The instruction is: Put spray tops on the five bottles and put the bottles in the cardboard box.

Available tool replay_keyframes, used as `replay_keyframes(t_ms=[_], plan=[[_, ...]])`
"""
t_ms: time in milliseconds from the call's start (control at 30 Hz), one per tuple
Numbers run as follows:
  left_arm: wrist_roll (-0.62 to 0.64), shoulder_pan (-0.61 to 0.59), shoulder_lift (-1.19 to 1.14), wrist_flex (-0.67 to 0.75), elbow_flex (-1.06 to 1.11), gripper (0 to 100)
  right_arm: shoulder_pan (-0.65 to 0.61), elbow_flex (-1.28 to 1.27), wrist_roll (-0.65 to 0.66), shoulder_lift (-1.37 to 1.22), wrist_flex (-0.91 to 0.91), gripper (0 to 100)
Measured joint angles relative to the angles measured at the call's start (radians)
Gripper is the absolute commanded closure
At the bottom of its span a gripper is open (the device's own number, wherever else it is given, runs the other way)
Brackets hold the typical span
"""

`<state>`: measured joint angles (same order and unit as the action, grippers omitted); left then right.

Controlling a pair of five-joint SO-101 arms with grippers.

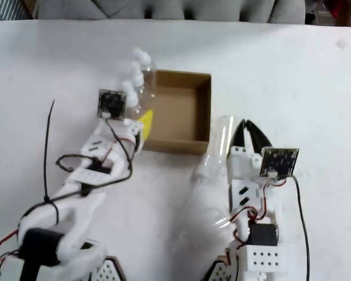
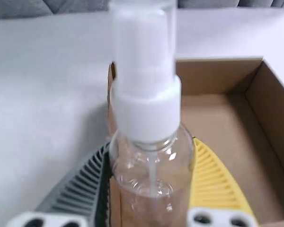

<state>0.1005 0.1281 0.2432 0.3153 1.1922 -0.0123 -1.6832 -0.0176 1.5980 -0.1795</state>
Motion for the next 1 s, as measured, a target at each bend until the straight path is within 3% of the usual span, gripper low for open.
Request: replay_keyframes(t_ms=[1000], plan=[[0.002,-0.002,-0.043,0.014,-0.02,98,0.0,0.0,0.0,0.0,0.0,98.2]])
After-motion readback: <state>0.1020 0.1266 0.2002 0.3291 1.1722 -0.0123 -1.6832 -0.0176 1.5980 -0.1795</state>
